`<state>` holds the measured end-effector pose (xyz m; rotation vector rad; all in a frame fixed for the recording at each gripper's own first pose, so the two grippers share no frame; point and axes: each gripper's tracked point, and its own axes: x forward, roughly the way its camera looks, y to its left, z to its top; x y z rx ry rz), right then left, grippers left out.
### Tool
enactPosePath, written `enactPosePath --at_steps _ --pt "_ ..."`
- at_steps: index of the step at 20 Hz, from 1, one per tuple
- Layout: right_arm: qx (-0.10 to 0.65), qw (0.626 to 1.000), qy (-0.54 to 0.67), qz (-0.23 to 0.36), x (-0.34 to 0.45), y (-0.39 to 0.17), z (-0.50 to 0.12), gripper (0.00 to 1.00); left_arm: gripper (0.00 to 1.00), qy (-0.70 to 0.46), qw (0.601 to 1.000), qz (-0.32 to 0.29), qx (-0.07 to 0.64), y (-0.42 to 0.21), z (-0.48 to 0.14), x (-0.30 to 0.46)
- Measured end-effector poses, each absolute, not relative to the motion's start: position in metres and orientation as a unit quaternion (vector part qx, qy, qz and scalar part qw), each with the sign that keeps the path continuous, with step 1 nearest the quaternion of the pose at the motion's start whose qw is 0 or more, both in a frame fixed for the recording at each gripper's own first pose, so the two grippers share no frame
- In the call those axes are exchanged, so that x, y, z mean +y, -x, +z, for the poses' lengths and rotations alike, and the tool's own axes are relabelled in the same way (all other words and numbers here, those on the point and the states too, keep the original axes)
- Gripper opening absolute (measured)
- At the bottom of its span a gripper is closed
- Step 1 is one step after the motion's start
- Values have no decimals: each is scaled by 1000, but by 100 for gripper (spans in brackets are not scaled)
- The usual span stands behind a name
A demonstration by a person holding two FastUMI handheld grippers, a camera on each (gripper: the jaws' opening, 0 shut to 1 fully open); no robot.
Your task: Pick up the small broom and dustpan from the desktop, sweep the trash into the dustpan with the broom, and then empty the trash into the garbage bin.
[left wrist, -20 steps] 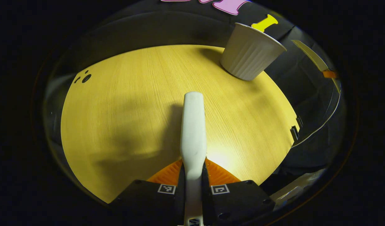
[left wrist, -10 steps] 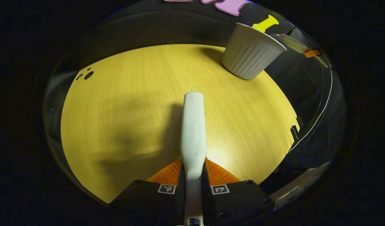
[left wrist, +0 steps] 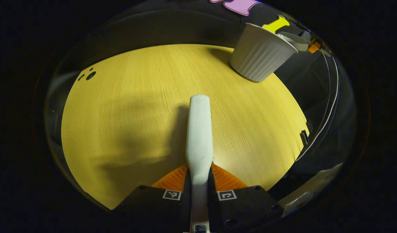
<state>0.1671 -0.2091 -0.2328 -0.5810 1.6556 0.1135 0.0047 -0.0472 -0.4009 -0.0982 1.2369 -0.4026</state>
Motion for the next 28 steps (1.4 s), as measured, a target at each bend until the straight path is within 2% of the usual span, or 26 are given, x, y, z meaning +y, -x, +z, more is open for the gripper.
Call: enactPosePath --at_steps 2,9,13,19,20,24,25,26,28 --pt "736 614 279 62 -213 -169 -232 35 26 41 795 -189 575 -6 -403 -47" --pt "730 625 269 63 -210 -174 -234 35 25 45 797 -186 573 -5 -408 -49" --pt "705 684 177 52 -204 -176 -231 35 27 40 801 -179 570 -4 -406 -48" --pt "616 785 -4 63 -184 -163 -189 35 25 33 808 -161 566 -1 -401 -41" --pt "602 796 -17 65 -182 -156 -182 37 25 33 808 -159 567 1 -401 -39" --pt "561 823 -49 80 -161 -106 -159 35 26 31 809 -150 567 3 -398 -32" --pt "555 826 -50 85 -154 -93 -157 32 26 29 810 -149 567 3 -398 -31" --pt "551 828 -51 91 -146 -77 -157 35 26 28 810 -147 566 4 -396 -29" --pt "551 825 -60 107 -124 -44 -163 35 25 26 812 -142 566 5 -395 -25"
